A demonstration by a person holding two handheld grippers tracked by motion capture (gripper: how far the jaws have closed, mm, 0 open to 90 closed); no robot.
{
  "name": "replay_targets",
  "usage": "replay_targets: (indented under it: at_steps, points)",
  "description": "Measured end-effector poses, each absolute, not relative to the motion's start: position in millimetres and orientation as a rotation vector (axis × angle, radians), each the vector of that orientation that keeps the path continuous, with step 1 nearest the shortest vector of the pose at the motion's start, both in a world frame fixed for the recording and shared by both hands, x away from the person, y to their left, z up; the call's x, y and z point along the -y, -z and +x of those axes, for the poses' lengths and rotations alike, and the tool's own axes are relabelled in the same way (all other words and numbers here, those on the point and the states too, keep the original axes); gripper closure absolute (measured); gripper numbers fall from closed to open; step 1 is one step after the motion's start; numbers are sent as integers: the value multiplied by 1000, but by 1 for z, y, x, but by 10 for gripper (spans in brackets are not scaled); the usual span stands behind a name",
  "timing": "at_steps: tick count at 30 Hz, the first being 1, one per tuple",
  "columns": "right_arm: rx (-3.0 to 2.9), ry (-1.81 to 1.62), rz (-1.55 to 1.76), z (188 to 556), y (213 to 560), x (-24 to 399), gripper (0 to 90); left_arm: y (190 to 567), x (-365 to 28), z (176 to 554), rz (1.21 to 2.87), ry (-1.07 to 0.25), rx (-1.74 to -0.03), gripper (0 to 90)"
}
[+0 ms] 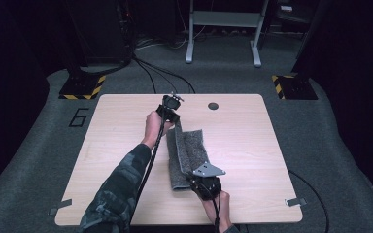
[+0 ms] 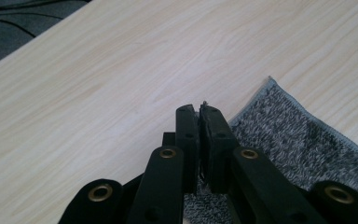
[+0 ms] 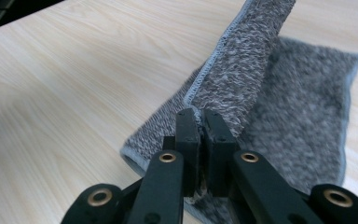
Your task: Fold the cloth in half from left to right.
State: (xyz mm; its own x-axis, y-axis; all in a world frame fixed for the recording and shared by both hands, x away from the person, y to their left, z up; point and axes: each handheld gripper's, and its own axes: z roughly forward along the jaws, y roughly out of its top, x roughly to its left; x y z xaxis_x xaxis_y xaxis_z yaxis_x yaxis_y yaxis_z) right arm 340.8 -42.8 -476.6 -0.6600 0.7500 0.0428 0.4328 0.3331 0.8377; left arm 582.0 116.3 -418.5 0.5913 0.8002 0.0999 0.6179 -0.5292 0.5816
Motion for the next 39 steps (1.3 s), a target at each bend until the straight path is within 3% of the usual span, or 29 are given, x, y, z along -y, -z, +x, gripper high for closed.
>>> replay_targets:
  at_steps: [2,4,8,11,16,25,33,39]
  points:
    - [-2255,-1241,1074,341,482,48,863,425,-109,585,2316,-482,-1131,849]
    - [-2254,-1229,1093,341,486,51,862,430,-106,586,2306,-460,-1133,783]
    - [-2258,-1210,1139,343,497,58,860,436,-102,587,2283,-417,-1164,467]
    - [-2261,-1192,1170,344,505,62,858,433,-109,582,2247,-415,-1170,339]
    - [-2254,-1184,1192,345,509,67,854,429,-123,575,2231,-391,-1153,231]
    - [-2217,-1156,1236,342,511,77,759,440,-138,542,2225,-370,-1111,157]
    - [-2176,-1154,1258,339,506,89,827,473,-134,491,2320,-374,-1052,155]
    - [-2161,-1116,1271,342,504,96,829,496,-131,490,2355,-397,-1046,157]
